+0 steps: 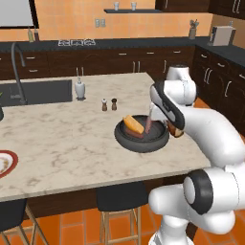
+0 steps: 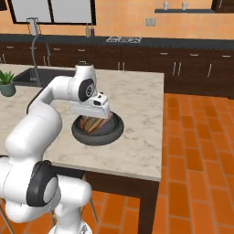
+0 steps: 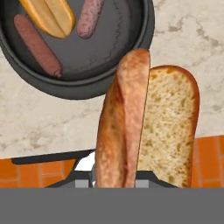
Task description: Place one bun and one sausage from the bowl on each plate.
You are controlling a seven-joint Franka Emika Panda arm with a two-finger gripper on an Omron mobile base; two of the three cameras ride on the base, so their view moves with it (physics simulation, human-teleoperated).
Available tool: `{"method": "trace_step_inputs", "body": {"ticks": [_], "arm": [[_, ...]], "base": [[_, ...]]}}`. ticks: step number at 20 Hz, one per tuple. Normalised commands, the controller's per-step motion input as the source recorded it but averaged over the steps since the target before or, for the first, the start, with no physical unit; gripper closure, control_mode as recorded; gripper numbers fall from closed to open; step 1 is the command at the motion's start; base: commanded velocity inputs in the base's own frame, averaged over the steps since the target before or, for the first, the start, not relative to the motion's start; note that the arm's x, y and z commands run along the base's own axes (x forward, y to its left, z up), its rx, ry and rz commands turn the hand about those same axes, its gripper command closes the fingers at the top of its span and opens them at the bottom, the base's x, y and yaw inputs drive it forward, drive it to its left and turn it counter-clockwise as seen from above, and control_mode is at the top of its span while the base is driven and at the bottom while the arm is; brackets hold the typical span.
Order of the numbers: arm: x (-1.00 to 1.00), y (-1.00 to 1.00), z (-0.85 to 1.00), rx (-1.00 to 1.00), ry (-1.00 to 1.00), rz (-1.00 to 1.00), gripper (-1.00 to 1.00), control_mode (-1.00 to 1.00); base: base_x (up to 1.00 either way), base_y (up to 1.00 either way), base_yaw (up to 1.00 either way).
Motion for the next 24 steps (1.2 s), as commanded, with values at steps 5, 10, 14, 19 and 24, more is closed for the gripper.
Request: {"method": "trace_step_inputs", "body": {"ticks": [5,10,14,19,24], "arm": [[-0.37,0.0,0.24,0.0,0.1,0.04,1.0,-1.0],[-0.71,0.0,0.05,0.0,0.04,0.0,1.0,-1.0],[-0.47,0.0,0.2,0.0,0.0,0.0,1.0,-1.0],[-0.17,0.0,0.1,0.0,0.0,0.0,1.0,-1.0],[-0.01,0.0,0.0,0.0,0.0,0.0,1.0,1.0]], "base": [[0.0,0.0,0.0],[0.0,0.0,0.0],[0.0,0.0,0.0],[0.0,0.0,0.0],[-0.09,0.0,0.0]]}}
